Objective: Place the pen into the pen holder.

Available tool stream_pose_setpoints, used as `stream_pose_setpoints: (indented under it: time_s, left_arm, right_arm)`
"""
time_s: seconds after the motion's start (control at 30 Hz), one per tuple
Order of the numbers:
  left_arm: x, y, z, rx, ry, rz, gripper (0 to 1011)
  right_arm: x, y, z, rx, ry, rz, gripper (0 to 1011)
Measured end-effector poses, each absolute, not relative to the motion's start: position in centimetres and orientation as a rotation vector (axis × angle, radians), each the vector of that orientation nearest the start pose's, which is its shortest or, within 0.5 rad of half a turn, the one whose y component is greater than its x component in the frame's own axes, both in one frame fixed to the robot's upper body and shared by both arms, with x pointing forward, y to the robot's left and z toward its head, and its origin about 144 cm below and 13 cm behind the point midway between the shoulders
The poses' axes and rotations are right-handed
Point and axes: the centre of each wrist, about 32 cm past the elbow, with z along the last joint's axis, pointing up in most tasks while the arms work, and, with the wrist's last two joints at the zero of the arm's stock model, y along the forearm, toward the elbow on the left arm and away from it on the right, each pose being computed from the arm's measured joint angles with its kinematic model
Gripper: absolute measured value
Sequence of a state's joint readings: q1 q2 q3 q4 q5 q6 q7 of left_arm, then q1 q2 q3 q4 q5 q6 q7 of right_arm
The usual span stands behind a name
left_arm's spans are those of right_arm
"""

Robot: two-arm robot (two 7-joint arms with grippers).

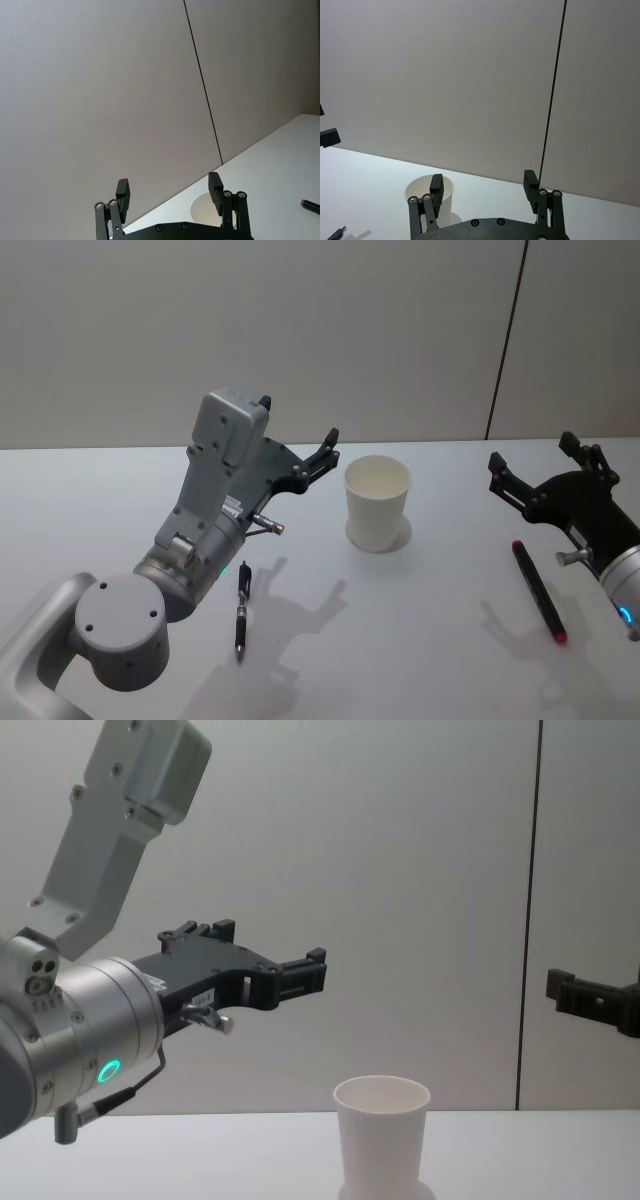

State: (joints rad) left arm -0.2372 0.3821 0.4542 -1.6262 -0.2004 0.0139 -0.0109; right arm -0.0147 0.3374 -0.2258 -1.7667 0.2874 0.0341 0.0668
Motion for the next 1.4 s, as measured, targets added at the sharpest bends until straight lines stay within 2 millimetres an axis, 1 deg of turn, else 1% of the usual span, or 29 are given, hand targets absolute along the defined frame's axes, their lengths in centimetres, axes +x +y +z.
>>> stream_pose_setpoints:
  time_s: [1.03,1.4]
  left_arm:
    - [49.2,19.8,120.4,0.061,-0.268,1.124,1003]
    - [49.2,19.8,120.4,0.061,-0.268,1.124,1003]
  right_arm:
    - [44.3,-23.7,118.9,0.025,-0.076,-1.230,1002]
    - [43.8,-22.4,119.4,-0.018,-0.081,-1.245,1002]
